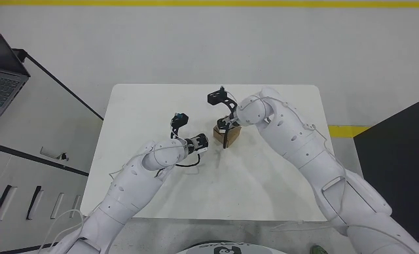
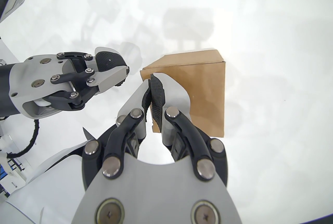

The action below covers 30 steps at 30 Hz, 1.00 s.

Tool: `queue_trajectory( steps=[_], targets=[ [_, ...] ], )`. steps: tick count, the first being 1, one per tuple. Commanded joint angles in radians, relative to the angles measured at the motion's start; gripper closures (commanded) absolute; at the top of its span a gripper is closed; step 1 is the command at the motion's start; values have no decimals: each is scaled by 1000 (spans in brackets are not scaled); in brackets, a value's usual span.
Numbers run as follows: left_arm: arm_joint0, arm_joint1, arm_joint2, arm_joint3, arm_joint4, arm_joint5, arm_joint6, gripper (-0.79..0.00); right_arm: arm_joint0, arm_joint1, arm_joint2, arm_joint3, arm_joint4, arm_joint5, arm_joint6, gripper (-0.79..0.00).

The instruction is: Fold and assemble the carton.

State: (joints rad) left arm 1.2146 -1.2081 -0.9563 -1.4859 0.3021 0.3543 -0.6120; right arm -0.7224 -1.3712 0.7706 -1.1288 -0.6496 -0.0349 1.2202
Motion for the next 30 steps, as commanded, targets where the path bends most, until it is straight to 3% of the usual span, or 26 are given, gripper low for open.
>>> queue_trajectory(
  steps=[1, 14, 22, 24, 26, 27, 30],
  targets=[
    [0, 0, 0, 0, 0, 0, 0, 0, -7, 2, 2, -4, 0, 3, 7, 0],
    [0, 0, 0, 0, 0, 0, 0, 0, -19, 4, 16, 0, 19, 3, -4, 0],
    [0, 0, 0, 0, 0, 0, 0, 0, -62, 32, 127, -55, 108, 6, -15, 0],
    [0, 0, 0, 0, 0, 0, 0, 0, -84, 44, 173, -75, 143, 5, -15, -80],
    [0, 0, 0, 0, 0, 0, 0, 0, -110, 58, 224, -100, 184, -2, -10, -215],
    [0, 0, 0, 0, 0, 0, 0, 0, -125, 65, 252, -113, 206, -5, -7, -372],
    [0, 0, 0, 0, 0, 0, 0, 0, -178, 85, 337, -152, 282, -17, -2, -671]
  ],
)
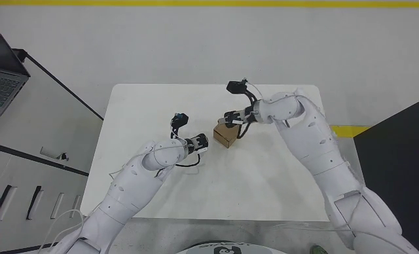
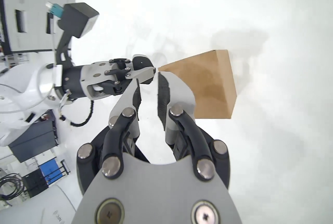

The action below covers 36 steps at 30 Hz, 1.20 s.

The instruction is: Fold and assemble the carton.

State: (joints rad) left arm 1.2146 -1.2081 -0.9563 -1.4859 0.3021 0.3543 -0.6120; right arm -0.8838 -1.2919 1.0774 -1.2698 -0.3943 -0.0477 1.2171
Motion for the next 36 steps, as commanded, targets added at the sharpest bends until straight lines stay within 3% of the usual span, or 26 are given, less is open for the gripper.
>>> queue_trajectory(
  steps=[1, 5, 17, 29, 36],
  targets=[
    [0, 0, 0, 0, 0, 0, 0, 0, -35, 12, 58, -23, 59, -10, 8, -757],
    [0, 0, 0, 0, 0, 0, 0, 0, -100, 33, 156, -66, 190, -39, 40, -785],
    [0, 0, 0, 0, 0, 0, 0, 0, -113, 34, 163, -71, 205, -39, 21, -785],
    [0, 0, 0, 0, 0, 0, 0, 0, -231, 75, 334, -149, 387, -34, 17, -785],
    [0, 0, 0, 0, 0, 0, 0, 0, -234, 76, 338, -153, 393, -34, 18, -785]
  ],
)
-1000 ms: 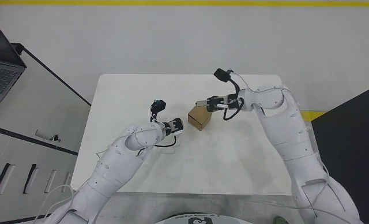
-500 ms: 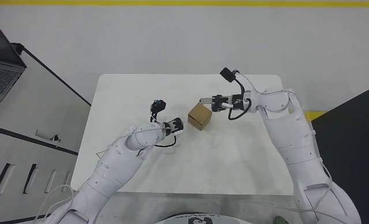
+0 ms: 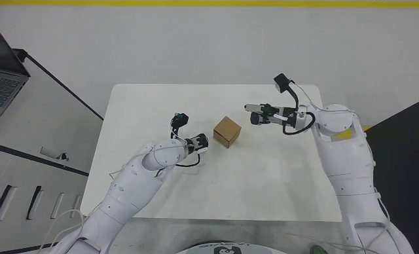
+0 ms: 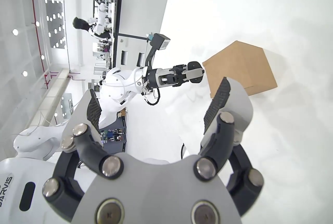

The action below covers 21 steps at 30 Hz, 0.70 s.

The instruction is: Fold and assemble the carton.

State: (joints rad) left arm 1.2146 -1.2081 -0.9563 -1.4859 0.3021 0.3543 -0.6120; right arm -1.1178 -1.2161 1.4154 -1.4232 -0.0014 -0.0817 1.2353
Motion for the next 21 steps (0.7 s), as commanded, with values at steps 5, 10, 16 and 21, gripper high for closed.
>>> queue_trajectory(
  steps=[5, 10, 16, 21],
  targets=[
    [0, 0, 0, 0, 0, 0, 0, 0, -17, 6, 23, 8, 23, -2, -29, -785],
    [0, 0, 0, 0, 0, 0, 0, 0, -29, 21, 72, 40, 65, -13, -5, -785],
    [0, 0, 0, 0, 0, 0, 0, -514, -27, 25, 80, 57, 105, -13, 21, -785],
    [12, 2, 5, -22, 33, -35, 29, -785, -27, 25, 80, 57, 105, -13, 21, -785]
  ],
)
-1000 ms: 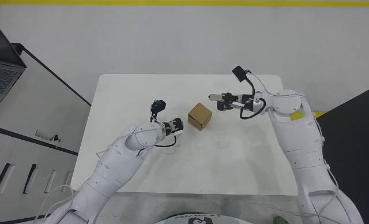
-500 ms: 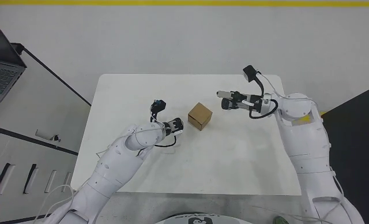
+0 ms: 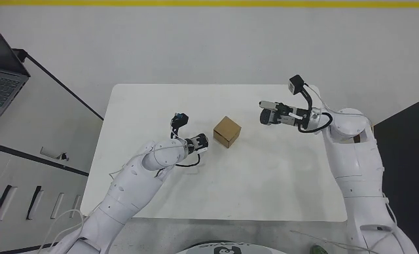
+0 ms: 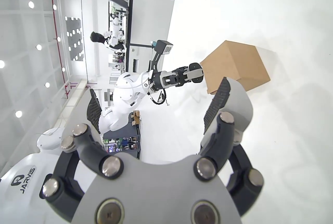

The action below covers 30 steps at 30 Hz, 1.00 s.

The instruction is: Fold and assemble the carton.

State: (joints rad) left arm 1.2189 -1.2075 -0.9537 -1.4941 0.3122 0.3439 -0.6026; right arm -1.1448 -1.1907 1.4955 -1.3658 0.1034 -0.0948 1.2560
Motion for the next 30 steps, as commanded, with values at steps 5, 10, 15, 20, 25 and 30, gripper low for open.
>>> queue_trajectory(
  steps=[5, 10, 15, 20, 25, 30],
  targets=[
    [51, 15, 27, -71, 220, -112, 88, -785, 0, 0, 0, 0, 0, 0, 0, -785],
    [51, 15, 27, -71, 220, -112, 88, -785, 0, 0, 0, 0, 0, 0, 0, -785],
    [76, 19, 33, -65, 300, -215, 183, -785, 0, 0, 0, 0, 0, 0, 0, -785],
    [99, 24, 71, -31, 486, -363, 331, -785, 0, 0, 0, 0, 0, 0, 0, -785],
    [99, 24, 71, -31, 486, -363, 331, -785, 0, 0, 0, 0, 0, 0, 0, -785],
    [94, 27, 83, -8, 576, -442, 394, -785, 0, 0, 0, 0, 0, 0, 0, -785]
  ],
)
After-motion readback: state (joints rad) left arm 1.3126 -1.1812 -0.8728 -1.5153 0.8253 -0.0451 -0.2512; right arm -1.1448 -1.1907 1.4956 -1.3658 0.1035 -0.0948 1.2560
